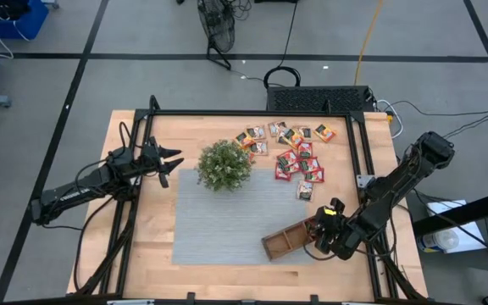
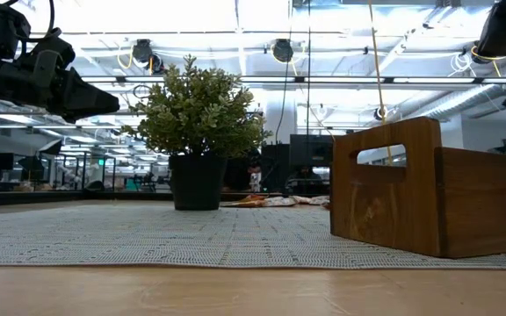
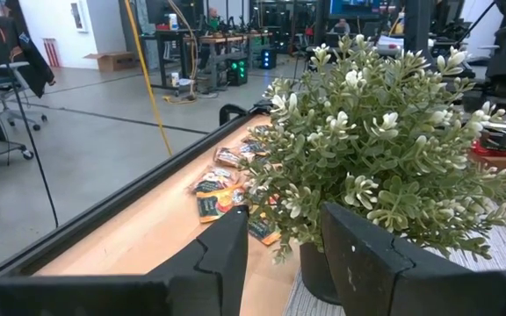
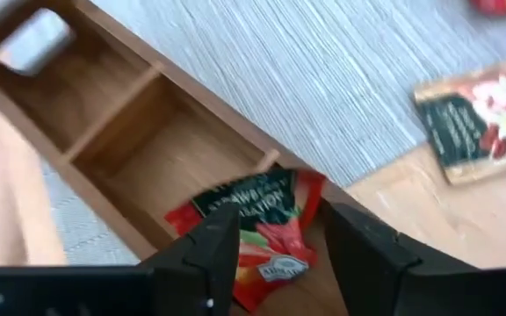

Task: Pick & Place Tea
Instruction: Put the strawberry tea sachet into the brown organizer

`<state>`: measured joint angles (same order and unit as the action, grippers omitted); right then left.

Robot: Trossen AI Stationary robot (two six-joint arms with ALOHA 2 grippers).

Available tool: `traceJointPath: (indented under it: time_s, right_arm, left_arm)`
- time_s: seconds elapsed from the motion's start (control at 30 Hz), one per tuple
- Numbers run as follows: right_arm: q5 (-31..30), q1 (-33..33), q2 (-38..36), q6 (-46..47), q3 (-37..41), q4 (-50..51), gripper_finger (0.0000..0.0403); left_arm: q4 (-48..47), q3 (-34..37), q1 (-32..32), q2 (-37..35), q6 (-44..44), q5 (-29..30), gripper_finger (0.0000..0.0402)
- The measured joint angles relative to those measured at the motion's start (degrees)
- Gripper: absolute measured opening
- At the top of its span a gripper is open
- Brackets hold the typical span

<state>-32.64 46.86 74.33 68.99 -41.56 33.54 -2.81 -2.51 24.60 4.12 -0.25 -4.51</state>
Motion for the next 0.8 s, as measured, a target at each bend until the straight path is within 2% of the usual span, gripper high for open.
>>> traceJointPath:
  time_s: [0.1, 0.23, 0.43, 0.6, 0.8]
  right_arm:
    - [-0.65, -0.01, -1.9, -4.9, 0.0, -2.05, 0.0148]
    - [-4.45, -0.06, -4.21, -13.61, 0.0, -5.28, 0.0148]
    - [-5.84, -1.56, -7.39, -32.97, -0.02, -8.04, 0.0148]
    - [-1.13, -4.26, -8.78, -48.6, -0.02, -7.3, 0.0144]
    - [9.0, -11.34, -9.54, -50.5, -0.02, -4.43, 0.0144]
  left_arm:
    - [0.0, -0.01, 0.01, 0.0, 0.0, 0.0, 0.0147]
    - [0.01, -0.01, 0.01, -0.02, 0.0, 0.0, 0.0147]
    - [0.0, 0.0, 0.02, 0.0, 0.0, 0.01, 0.0147]
    - [0.0, -0.01, 0.02, -0.01, 0.0, 0.0, 0.0147]
    - [0.0, 0.01, 0.02, 0.0, 0.0, 0.0, 0.0147]
